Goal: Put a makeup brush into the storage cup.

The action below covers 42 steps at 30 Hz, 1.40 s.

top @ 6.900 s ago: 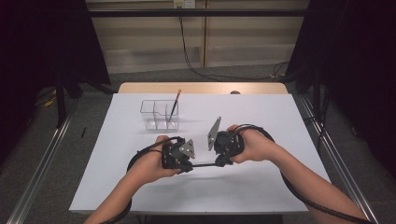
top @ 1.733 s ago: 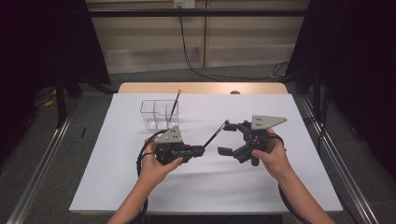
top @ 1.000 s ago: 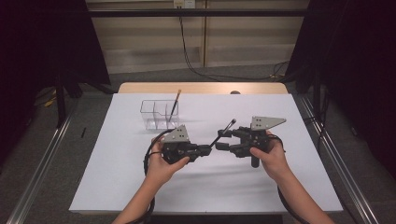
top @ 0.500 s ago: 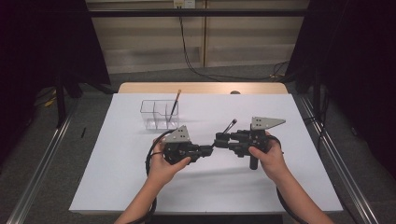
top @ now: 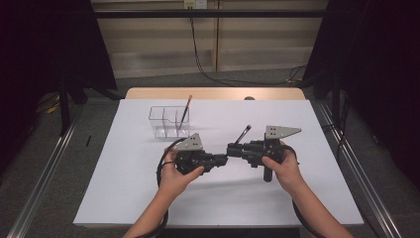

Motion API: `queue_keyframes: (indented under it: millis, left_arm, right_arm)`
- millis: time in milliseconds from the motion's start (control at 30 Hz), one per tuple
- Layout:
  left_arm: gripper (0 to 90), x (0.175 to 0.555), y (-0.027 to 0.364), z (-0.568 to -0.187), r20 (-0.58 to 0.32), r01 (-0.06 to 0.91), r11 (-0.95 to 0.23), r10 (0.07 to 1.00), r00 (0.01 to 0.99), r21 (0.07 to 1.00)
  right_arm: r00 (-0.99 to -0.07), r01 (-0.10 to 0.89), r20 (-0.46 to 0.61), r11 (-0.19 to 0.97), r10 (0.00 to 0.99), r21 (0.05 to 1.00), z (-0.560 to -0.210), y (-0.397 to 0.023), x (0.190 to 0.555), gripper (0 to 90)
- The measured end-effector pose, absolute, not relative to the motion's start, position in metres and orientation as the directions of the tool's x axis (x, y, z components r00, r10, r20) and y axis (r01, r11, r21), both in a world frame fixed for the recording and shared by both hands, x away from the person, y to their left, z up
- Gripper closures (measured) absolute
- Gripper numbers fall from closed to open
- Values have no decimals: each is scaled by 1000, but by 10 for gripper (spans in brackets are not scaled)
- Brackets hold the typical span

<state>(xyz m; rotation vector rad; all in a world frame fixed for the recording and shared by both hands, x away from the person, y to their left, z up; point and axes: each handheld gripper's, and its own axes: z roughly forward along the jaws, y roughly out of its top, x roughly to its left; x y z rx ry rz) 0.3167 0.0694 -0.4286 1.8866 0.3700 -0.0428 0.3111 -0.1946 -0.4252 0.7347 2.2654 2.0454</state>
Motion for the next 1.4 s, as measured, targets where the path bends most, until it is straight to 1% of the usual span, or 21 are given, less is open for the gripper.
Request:
queue_keyframes:
  millis: [100,500,1133,1200,1233,1267,1367,1400]
  left_arm:
    - [841,317,66,-431,-223,284,-281,230,947,917]
    - [839,317,61,-436,-242,300,-276,228,943,913]
    - [827,318,59,-441,-287,332,-236,206,936,913]
    - [798,317,60,-441,-288,332,-241,199,937,912]
    - [741,318,60,-441,-293,336,-244,196,936,910]
    - [741,318,61,-441,-297,339,-244,194,935,909]
    - [658,318,65,-440,-295,334,-248,182,938,909]
    - [658,318,66,-439,-301,338,-243,180,937,909]
  right_arm:
    - [-886,348,315,38,339,937,-425,-194,311,801]
    - [-877,376,347,26,331,926,-427,-193,312,835]
    - [-879,378,353,18,320,926,-427,-190,312,844]
    - [-879,375,351,13,321,927,-426,-191,312,845]
    - [-879,372,352,3,320,928,-425,-193,313,845]
    - [-879,372,352,3,320,928,-425,-193,313,845]
    - [-878,370,351,-3,324,929,-424,-197,312,844]
    - [-878,370,351,-3,324,929,-424,-197,312,844]
